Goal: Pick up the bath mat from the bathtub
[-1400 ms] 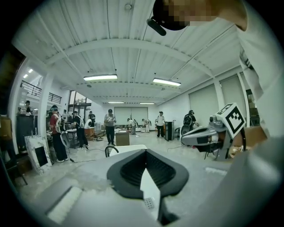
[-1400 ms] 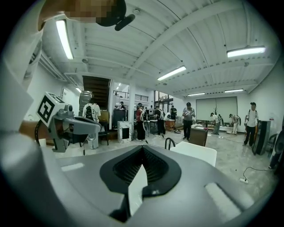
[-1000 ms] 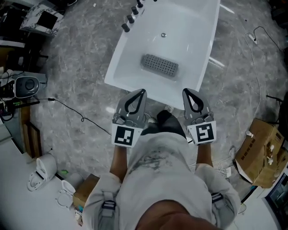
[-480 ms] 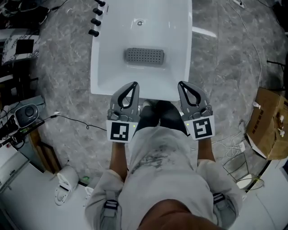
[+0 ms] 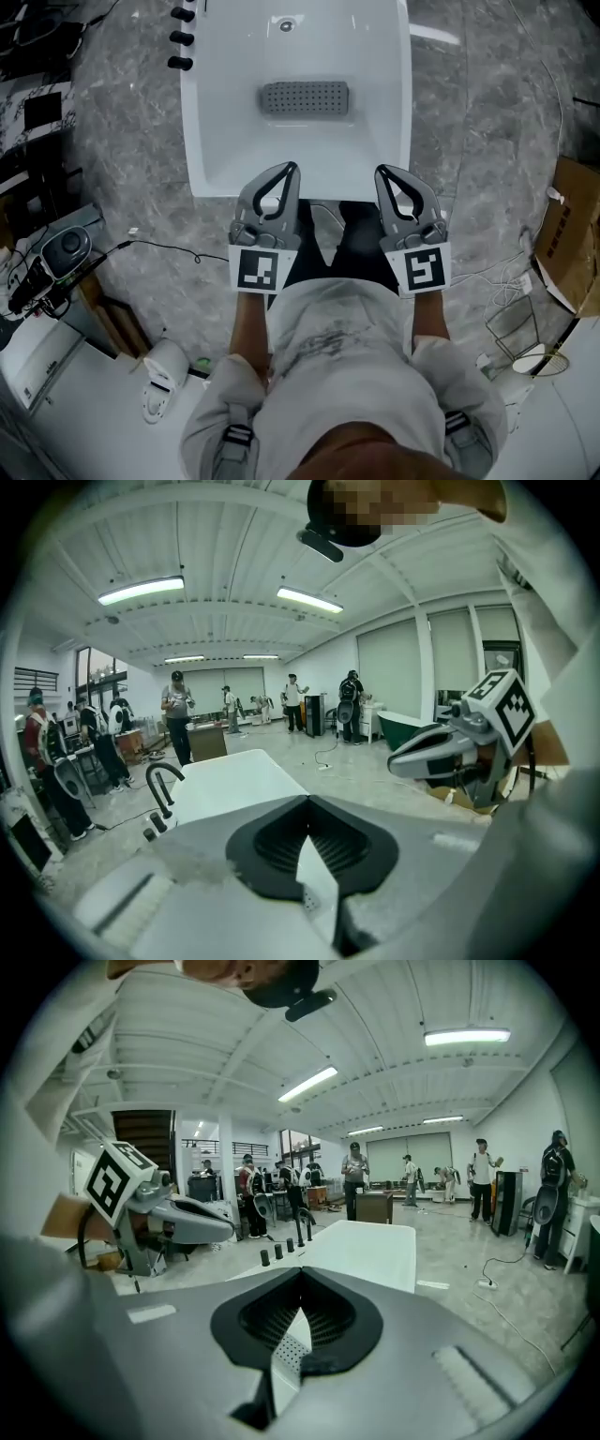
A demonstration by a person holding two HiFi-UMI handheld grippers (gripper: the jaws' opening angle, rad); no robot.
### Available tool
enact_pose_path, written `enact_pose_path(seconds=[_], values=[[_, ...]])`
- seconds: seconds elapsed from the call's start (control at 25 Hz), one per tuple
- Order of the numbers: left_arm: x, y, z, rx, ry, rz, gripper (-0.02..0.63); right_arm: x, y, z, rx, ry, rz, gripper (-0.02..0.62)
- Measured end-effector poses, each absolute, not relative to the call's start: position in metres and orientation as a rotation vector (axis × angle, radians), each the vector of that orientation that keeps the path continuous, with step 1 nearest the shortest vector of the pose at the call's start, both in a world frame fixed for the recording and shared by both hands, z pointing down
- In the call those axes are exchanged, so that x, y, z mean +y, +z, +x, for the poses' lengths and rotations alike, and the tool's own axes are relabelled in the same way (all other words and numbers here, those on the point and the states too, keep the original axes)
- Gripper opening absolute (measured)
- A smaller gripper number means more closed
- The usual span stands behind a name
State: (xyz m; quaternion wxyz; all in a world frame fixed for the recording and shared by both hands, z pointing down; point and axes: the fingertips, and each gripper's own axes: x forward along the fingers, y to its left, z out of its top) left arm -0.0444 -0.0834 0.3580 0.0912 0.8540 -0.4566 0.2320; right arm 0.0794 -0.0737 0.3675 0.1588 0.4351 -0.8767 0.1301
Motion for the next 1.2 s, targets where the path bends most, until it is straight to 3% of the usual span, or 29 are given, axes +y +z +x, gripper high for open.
enact_pose_path(seconds=[0.8,1.2], values=[[-0.112,0.498,-0.147,-0.993,0.676,2.616,0.003,-0.076,0.481,-0.025,-2.271,0.478,1.463,0.003],[-0.147,0.563,-0.165,-0.918,0.724,2.606,0.003,-0.106,0.534,-0.039,-2.220,0.485,1.477,0.003]])
